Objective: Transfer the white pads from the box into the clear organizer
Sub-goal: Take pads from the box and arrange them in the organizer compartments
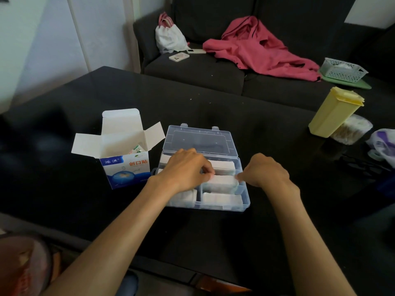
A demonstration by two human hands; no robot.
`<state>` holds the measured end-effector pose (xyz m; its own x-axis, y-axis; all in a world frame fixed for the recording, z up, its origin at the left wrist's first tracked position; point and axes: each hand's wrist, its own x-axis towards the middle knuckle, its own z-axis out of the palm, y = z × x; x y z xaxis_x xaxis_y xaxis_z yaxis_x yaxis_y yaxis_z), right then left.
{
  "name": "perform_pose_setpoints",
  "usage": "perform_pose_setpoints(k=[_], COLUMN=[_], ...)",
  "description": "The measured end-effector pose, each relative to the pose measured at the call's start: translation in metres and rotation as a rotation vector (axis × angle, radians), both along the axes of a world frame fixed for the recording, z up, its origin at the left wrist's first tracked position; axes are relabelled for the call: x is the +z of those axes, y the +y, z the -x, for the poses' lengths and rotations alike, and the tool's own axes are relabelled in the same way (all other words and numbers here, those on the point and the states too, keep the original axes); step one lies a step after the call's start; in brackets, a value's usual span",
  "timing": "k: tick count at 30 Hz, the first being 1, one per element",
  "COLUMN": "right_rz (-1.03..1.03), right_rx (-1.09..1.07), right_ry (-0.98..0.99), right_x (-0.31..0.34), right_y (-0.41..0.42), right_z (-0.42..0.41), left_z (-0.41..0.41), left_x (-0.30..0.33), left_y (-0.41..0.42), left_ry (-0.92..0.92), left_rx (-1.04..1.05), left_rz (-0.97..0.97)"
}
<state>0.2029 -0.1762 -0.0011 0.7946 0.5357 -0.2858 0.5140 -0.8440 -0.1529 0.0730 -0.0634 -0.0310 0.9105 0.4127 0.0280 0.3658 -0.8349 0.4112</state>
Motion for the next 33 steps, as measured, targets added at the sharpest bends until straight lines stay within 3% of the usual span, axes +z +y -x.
perform_pose_setpoints(k=[7,15,19,23,24,26,27,29,31,33], right_rz=[-0.007,-0.207,-0.495,-0.820,-0.849,-0.833,-0.787,-0.658,-0.546,-0.505], right_rx=[0.006,-0.023,0.224,0.491,0.548,0.669,0.727,0.781,0.764,0.727], right_ry=[0.167,0.149,0.027,-0.163,-0.186,-0.184,-0.171,-0.159,-0.145,-0.093], right_x=[-0.005,0.020,0.029,0.032,0.035,0.038,0.037,0.032,0.024,0.019], right_y=[0.000,-0.006,-0.002,0.024,0.033,0.047,0.054,0.065,0.070,0.071], right_z=[-0.001,-0.004,0.024,0.074,0.089,0.114,0.125,0.138,0.141,0.140], left_z=[0.000,0.020,0.064,0.115,0.127,0.141,0.147,0.151,0.153,0.159], left_x=[-0.001,0.026,0.060,0.074,0.071,0.060,0.054,0.046,0.045,0.046], left_y=[0.000,0.003,0.022,0.037,0.040,0.046,0.051,0.057,0.059,0.062], left_ry=[0.009,-0.129,-0.466,-0.886,-0.899,-0.742,-0.613,-0.463,-0.440,-0.417], left_rx=[0.009,0.068,0.329,0.648,0.741,0.928,0.999,1.016,0.927,0.810], left_rz=[0.012,0.147,0.092,0.192,0.138,0.054,0.107,0.415,0.754,0.918])
